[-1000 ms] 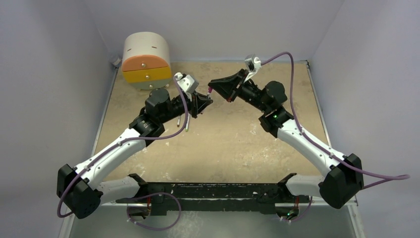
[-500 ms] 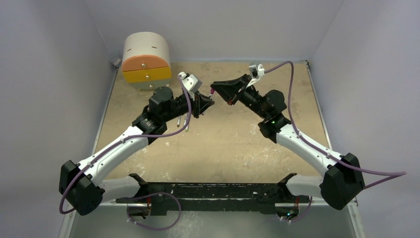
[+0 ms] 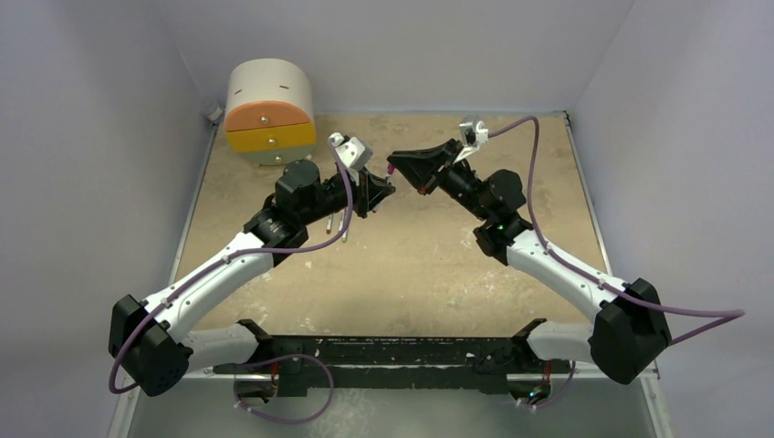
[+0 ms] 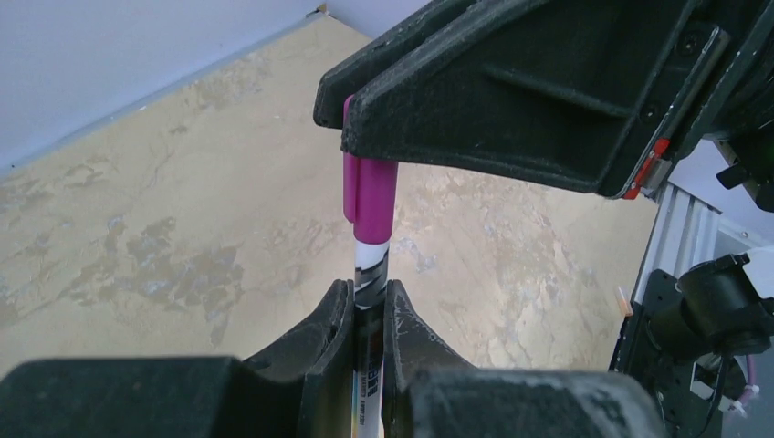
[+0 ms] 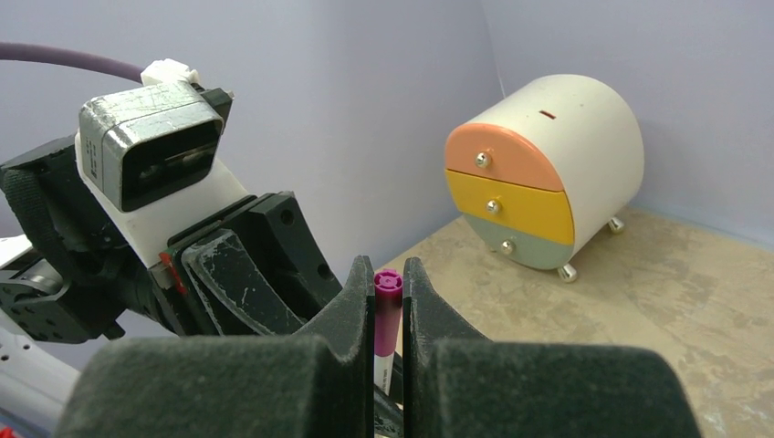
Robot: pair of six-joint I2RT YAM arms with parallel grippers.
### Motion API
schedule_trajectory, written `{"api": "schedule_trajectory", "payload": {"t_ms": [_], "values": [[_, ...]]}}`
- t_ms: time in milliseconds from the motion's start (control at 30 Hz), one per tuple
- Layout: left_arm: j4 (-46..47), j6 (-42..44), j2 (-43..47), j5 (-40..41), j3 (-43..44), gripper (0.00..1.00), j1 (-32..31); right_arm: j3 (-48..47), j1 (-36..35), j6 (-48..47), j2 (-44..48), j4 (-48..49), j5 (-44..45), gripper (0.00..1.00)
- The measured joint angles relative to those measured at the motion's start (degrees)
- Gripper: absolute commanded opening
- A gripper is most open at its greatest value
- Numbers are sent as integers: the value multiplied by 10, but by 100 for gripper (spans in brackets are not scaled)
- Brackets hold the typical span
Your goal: Insert the pens into the pen caps
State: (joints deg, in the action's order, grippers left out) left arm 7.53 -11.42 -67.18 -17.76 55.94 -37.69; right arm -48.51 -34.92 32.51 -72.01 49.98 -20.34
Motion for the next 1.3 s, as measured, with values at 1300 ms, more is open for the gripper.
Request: {"api": "schedule_trajectory", "payload": {"t_ms": [1300], "values": [[-14, 20, 50, -45, -42, 0, -26, -19, -29, 2, 83, -153, 28, 35]]}}
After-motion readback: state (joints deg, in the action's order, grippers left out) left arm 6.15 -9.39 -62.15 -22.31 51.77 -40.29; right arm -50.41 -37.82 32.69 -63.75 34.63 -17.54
